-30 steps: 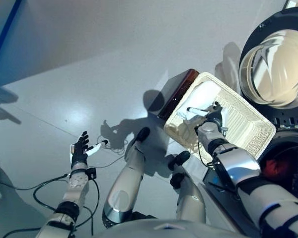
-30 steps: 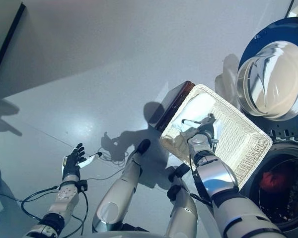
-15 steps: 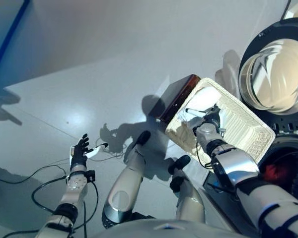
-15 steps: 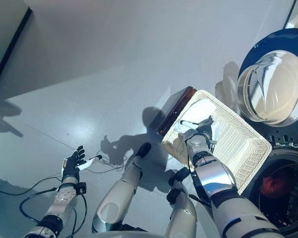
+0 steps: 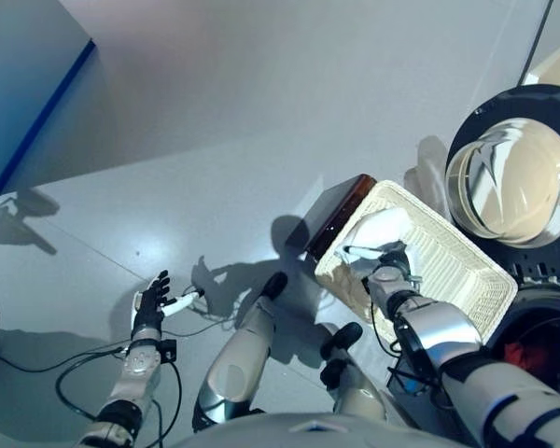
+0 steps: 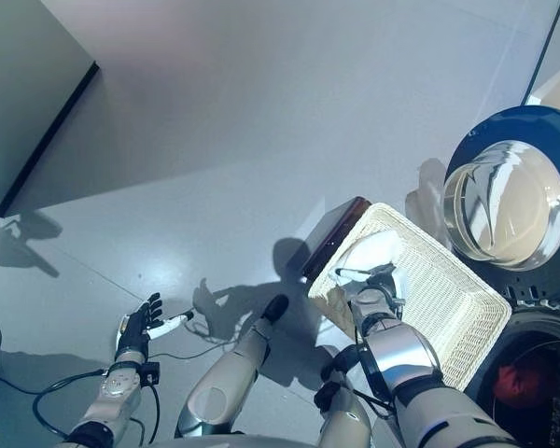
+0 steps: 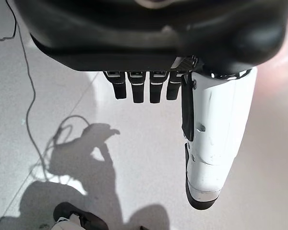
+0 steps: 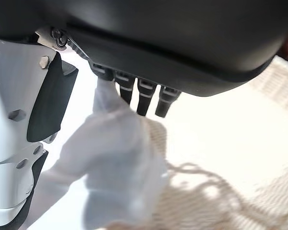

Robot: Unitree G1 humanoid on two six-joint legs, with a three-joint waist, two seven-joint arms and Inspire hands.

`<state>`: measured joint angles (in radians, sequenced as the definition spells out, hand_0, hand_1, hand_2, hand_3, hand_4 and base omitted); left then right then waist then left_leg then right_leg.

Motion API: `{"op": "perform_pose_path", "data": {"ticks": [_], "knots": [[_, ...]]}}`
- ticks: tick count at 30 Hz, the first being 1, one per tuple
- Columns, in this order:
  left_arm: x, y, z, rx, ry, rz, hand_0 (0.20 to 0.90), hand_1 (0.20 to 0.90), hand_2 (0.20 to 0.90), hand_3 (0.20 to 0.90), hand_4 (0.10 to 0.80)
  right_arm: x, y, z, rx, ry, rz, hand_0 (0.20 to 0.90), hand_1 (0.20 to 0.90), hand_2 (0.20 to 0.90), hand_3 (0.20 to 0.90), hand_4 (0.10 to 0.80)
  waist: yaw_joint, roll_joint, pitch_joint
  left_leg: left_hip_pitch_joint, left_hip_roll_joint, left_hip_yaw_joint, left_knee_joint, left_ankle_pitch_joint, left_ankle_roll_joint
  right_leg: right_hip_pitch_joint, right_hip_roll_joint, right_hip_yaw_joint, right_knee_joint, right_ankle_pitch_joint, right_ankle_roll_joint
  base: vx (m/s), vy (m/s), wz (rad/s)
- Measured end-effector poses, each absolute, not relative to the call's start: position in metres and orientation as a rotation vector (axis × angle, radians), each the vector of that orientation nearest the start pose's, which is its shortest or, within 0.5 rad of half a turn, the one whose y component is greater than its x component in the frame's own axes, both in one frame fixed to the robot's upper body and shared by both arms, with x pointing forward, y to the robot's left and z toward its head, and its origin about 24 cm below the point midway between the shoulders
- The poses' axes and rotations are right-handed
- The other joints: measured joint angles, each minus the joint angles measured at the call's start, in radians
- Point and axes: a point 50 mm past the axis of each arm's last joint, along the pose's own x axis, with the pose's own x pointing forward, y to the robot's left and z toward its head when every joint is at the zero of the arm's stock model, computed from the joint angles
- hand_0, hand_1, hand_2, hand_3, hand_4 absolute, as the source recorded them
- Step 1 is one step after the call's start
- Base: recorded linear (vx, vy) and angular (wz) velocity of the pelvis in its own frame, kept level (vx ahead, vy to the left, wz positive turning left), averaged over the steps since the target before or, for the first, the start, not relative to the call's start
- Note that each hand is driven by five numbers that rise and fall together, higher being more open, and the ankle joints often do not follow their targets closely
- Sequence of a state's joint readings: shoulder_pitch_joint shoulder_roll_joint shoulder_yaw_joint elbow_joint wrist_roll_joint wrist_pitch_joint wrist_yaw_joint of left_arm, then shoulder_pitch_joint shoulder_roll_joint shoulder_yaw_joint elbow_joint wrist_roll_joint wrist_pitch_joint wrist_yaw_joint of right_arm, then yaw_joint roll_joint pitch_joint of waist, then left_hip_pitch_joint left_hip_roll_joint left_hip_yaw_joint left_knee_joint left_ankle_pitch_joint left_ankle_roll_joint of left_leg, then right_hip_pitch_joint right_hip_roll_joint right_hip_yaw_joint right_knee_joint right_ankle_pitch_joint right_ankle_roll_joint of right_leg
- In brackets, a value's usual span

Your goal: Pick up the clothes and place them into the washing machine

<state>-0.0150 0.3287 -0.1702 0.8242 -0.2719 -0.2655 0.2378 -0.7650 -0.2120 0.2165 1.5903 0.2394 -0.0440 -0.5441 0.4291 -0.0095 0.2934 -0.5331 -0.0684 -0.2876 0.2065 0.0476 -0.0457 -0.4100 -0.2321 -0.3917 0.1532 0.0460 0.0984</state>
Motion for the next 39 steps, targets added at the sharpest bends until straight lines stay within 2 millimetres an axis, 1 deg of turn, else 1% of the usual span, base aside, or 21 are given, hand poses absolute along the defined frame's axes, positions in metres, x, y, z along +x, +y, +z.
{"op": "perform_pose_path", "data": {"ticks": [2, 4, 6, 8, 10, 13, 17, 23, 24, 27, 29, 30, 31, 32, 33, 36, 37, 39], "knots": [[0.185, 0.245, -0.091, 0.198, 0.535, 0.292, 0.900, 0.900, 0.900, 0.900, 0.800, 0.297, -0.230, -0.045, -0.463, 0.725, -0.575, 0.900, 0.900, 0.900, 0.900, 0.800, 0.000, 0.004, -0.002, -0.011, -0.004, 0.000, 0.001, 0.000, 0.000, -0.008, -0.001, 0.000, 0.001, 0.000, 0.000, -0.058, -0.001, 0.06], [0.180, 0.243, -0.093, 0.193, 0.544, 0.285, 0.900, 0.900, 0.900, 0.900, 0.800, 0.292, -0.240, -0.046, -0.537, 0.747, -0.593, 0.900, 0.900, 0.900, 0.900, 0.800, 0.001, 0.017, -0.013, -0.036, -0.014, -0.005, 0.006, 0.005, 0.003, -0.037, -0.010, -0.001, 0.023, -0.002, 0.002, -0.066, 0.008, 0.14], [0.177, 0.240, -0.095, 0.184, 0.555, 0.282, 0.900, 0.900, 0.900, 0.900, 0.800, 0.290, -0.256, -0.041, -0.568, 0.752, -0.627, 0.900, 0.900, 0.900, 0.900, 0.800, 0.008, 0.045, -0.013, -0.061, -0.023, -0.009, 0.011, 0.014, 0.015, -0.063, -0.020, -0.003, 0.044, -0.005, 0.005, -0.058, 0.003, 0.14], [0.178, 0.235, -0.095, 0.171, 0.548, 0.277, 0.900, 0.900, 0.900, 0.900, 0.800, 0.289, -0.275, -0.034, -0.600, 0.745, -0.667, 0.900, 0.900, 0.900, 0.900, 0.800, 0.024, 0.068, -0.010, -0.095, -0.033, -0.012, 0.028, 0.015, 0.016, -0.100, -0.032, -0.003, 0.076, -0.014, 0.006, -0.032, 0.010, 0.12], [0.179, 0.234, -0.095, 0.168, 0.547, 0.276, 0.900, 0.900, 0.900, 0.900, 0.800, 0.291, -0.285, -0.027, -0.607, 0.730, -0.693, 0.900, 0.900, 0.900, 0.900, 0.800, 0.029, 0.084, -0.001, -0.117, -0.035, -0.016, 0.038, 0.016, 0.018, -0.124, -0.040, -0.004, 0.102, -0.023, 0.005, 0.003, 0.015, 0.10], [0.179, 0.233, -0.095, 0.166, 0.547, 0.278, 0.900, 0.900, 0.900, 0.900, 0.800, 0.296, -0.292, -0.017, -0.586, 0.714, -0.723, 0.900, 0.900, 0.900, 0.900, 0.800, 0.030, 0.094, 0.013, -0.132, -0.039, -0.019, 0.040, 0.018, 0.018, -0.150, -0.052, -0.004, 0.139, -0.043, 0.007, 0.050, 0.017, 0.09], [0.179, 0.231, -0.095, 0.159, 0.543, 0.275, 0.900, 0.900, 0.900, 0.900, 0.800, 0.300, -0.292, -0.013, -0.585, 0.709, -0.730, 0.900, 0.900, 0.900, 0.900, 0.800, 0.030, 0.087, 0.022, -0.135, -0.037, -0.017, 0.039, 0.020, 0.019, -0.157, -0.055, -0.004, 0.145, -0.047, 0.008, 0.053, 0.025, 0.01], [0.193, 0.224, -0.081, 0.140, 0.460, 0.253, 0.900, 0.900, 0.900, 0.900, 0.800, 0.305, -0.293, -0.006, -0.576, 0.690, -0.739, 0.900, 0.900, 0.900, 0.900, 0.800, 0.030, 0.082, 0.038, -0.135, -0.040, -0.016, 0.039, 0.021, 0.025, -0.159, -0.060, -0.003, 0.151, -0.047, 0.004, 0.000, 0.000, 0.00], [0.194, 0.224, -0.080, 0.137, 0.450, 0.250, 0.900, 0.900, 0.900, 0.900, 0.800, 0.305, -0.294, -0.005, -0.583, 0.687, -0.739, 0.900, 0.900, 0.900, 0.900, 0.800, 0.032, 0.082, 0.038, -0.136, -0.046, -0.017, 0.039, 0.021, 0.025, -0.161, -0.061, -0.003, 0.152, -0.047, 0.005, 0.000, 0.000, 0.00], [0.197, 0.222, -0.076, 0.132, 0.427, 0.244, 0.900, 0.900, 0.900, 0.900, 0.800, 0.305, -0.297, -0.003, -0.622, 0.680, -0.747, 0.900, 0.900, 0.900, 0.900, 0.800, 0.042, 0.082, 0.039, -0.150, -0.049, -0.019, 0.041, 0.022, 0.025, -0.179, -0.065, -0.003, 0.166, -0.057, 0.011, -0.004, -0.011, 0.02], [0.198, 0.222, -0.075, 0.131, 0.425, 0.243, 0.900, 0.900, 0.900, 0.900, 0.800, 0.304, -0.300, -0.001, -0.655, 0.678, -0.758, 0.900, 0.900, 0.900, 0.900, 0.800, 0.050, 0.081, 0.041, -0.159, -0.052, -0.020, 0.040, 0.025, 0.029, -0.192, -0.068, -0.002, 0.177, -0.062, 0.009, 0.000, -0.004, 0.03], [0.198, 0.221, -0.075, 0.130, 0.423, 0.243, 0.900, 0.900, 0.900, 0.900, 0.800, 0.304, -0.302, 0.000, -0.702, 0.683, -0.755, 0.831, 0.831, 0.831, 0.831, 0.751, 0.052, 0.081, 0.046, -0.159, -0.052, -0.023, 0.039, 0.026, 0.027, -0.192, -0.069, -0.005, 0.181, -0.065, 0.011, -0.001, -0.006, 0.07], [0.198, 0.221, -0.075, 0.130, 0.423, 0.244, 0.900, 0.900, 0.900, 0.900, 0.800, 0.303, -0.304, 0.001, -0.729, 0.682, -0.756, 0.741, 0.741, 0.741, 0.741, 0.686, 0.054, 0.081, 0.052, -0.159, -0.052, -0.025, 0.040, 0.026, 0.027, -0.193, -0.070, -0.006, 0.187, -0.070, 0.010, -0.008, 0.006, 0.13], [0.198, 0.221, -0.075, 0.130, 0.424, 0.244, 0.900, 0.900, 0.900, 0.900, 0.800, 0.303, -0.307, 0.003, -0.765, 0.686, -0.753, 0.318, 0.318, 0.318, 0.318, 0.384, 0.054, 0.082, 0.057, -0.160, -0.053, -0.028, 0.040, 0.026, 0.027, -0.195, -0.075, -0.010, 0.197, -0.076, 0.009, -0.005, 0.010, 0.10], [0.198, 0.221, -0.075, 0.130, 0.425, 0.244, 0.900, 0.900, 0.900, 0.900, 0.800, 0.303, -0.308, 0.003, -0.777, 0.687, -0.752, 0.200, 0.200, 0.200, 0.200, 0.300, 0.054, 0.081, 0.058, -0.161, -0.053, -0.029, 0.040, 0.027, 0.026, -0.196, -0.075, -0.010, 0.198, -0.077, 0.009, -0.012, 0.020, 0.11], [0.198, 0.221, -0.075, 0.130, 0.422, 0.244, 0.900, 0.900, 0.900, 0.900, 0.800, 0.302, -0.313, 0.007, -0.838, 0.677, -0.752, 0.200, 0.200, 0.200, 0.200, 0.300, 0.054, 0.081, 0.058, -0.187, -0.054, -0.029, 0.053, 0.026, 0.026, -0.219, -0.078, -0.009, 0.211, -0.084, 0.010, -0.003, 0.015, 0.04], [0.200, 0.221, -0.074, 0.130, 0.417, 0.242, 0.900, 0.900, 0.900, 0.900, 0.800, 0.303, -0.319, 0.012, -0.861, 0.659, -0.773, 0.200, 0.200, 0.200, 0.200, 0.300, 0.053, 0.082, 0.062, -0.198, -0.054, -0.029, 0.057, 0.026, 0.026, -0.231, -0.078, -0.008, 0.218, -0.085, 0.009, 0.000, 0.000, 0.00], [0.200, 0.221, -0.074, 0.131, 0.417, 0.246, 0.900, 0.900, 0.900, 0.900, 0.800, 0.304, -0.323, 0.017, -0.870, 0.653, -0.779, 0.200, 0.200, 0.200, 0.200, 0.300, 0.050, 0.081, 0.064, -0.203, -0.054, -0.028, 0.067, 0.024, 0.029, -0.234, -0.080, -0.006, 0.226, -0.087, 0.006, 0.000, 0.000, 0.00]]}}
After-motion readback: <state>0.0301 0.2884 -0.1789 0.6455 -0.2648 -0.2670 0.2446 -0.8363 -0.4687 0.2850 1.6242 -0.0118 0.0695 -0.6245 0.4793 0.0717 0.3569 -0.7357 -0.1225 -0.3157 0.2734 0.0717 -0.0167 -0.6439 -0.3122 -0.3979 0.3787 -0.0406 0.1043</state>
